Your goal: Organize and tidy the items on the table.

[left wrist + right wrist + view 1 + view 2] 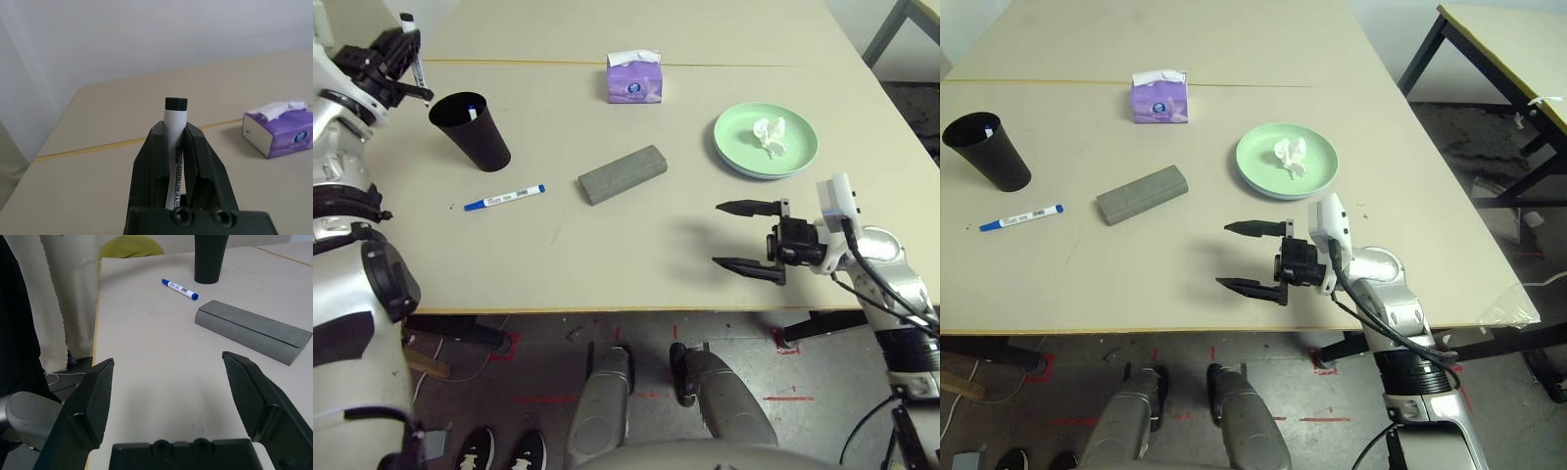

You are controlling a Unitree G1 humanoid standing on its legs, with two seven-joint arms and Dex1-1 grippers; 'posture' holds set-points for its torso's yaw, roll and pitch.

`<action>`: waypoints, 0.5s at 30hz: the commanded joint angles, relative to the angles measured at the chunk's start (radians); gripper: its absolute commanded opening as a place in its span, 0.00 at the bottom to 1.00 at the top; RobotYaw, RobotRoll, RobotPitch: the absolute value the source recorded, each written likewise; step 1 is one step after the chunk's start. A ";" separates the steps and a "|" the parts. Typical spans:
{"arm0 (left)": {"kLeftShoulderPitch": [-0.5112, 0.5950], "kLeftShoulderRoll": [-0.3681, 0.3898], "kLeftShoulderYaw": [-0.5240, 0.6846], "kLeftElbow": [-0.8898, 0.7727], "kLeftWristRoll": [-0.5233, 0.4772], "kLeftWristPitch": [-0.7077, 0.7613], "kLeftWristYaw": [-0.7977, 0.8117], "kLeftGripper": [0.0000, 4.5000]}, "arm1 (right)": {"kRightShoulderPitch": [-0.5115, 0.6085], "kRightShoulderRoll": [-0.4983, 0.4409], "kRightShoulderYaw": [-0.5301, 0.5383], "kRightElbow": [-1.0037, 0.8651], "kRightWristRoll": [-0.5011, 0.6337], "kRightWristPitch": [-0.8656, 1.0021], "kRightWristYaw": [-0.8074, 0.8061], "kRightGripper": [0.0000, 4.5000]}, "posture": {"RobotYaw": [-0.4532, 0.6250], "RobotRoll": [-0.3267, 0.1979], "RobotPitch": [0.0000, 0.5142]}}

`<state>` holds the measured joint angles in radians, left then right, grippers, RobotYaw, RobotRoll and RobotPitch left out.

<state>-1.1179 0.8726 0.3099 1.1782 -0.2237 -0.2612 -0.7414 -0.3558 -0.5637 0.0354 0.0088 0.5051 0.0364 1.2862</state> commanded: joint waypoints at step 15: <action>0.020 -0.015 0.007 0.011 0.004 -0.022 -0.004 0.37 | -0.002 -0.008 -0.005 -0.024 -0.008 0.010 -0.004 1.00 | 0.39 0.62 0.41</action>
<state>-1.1101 0.8583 0.3103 1.1783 -0.2249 -0.2769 -0.7417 -0.3618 -0.5637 0.0353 0.0000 0.5046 0.0474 1.2833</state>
